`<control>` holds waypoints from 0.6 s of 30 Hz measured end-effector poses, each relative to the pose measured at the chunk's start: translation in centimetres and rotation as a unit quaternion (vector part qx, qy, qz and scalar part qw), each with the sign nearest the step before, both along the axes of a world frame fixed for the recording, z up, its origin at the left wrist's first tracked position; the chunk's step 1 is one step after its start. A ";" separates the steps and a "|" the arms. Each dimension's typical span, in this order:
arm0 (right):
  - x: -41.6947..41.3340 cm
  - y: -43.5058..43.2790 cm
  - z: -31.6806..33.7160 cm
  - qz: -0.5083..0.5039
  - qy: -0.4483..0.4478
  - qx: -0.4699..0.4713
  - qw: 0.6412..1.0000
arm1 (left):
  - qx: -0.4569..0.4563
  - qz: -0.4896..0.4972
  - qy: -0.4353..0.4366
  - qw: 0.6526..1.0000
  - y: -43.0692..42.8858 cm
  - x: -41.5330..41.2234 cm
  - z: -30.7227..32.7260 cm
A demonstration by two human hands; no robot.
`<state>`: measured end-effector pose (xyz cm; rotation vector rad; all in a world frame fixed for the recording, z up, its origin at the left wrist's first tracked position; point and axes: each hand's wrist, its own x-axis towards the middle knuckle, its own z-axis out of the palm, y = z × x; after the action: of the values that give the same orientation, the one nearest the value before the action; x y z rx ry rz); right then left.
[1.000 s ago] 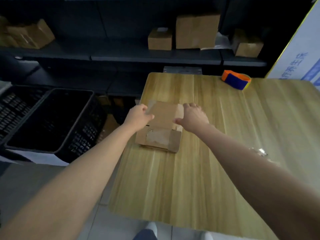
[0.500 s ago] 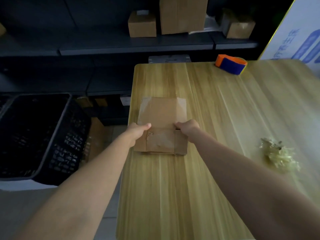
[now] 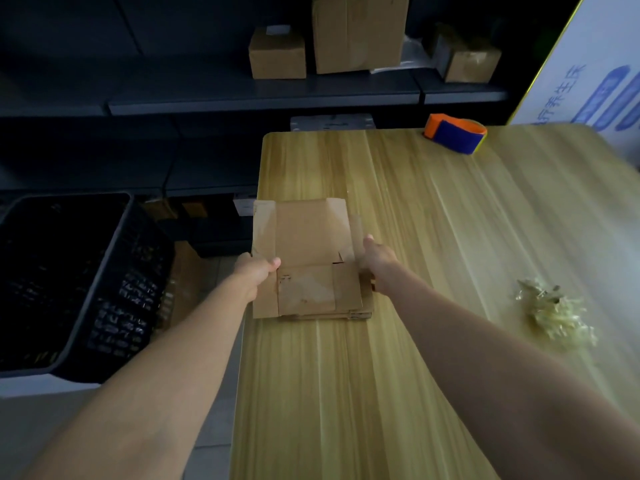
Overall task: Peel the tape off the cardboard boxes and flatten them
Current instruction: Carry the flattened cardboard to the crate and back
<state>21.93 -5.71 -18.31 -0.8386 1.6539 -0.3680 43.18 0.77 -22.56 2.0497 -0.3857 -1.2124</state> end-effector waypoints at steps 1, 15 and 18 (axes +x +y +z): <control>0.0 0.0 0.1 0.001 0.001 0.004 1.000 | -0.002 0.000 0.011 1.000 0.1 0.2 -0.3; -4.1 -1.1 5.9 0.004 0.100 -0.180 0.979 | -0.050 -0.010 0.067 0.996 -0.4 -0.5 6.8; -8.9 -1.3 9.3 -0.005 0.132 -0.235 0.963 | -0.065 -0.044 0.056 0.995 -1.9 -2.7 9.8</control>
<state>13.02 -6.99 -9.03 -1.2775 1.8462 -0.6980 40.45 -1.13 -12.71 1.8624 -0.4919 -1.3139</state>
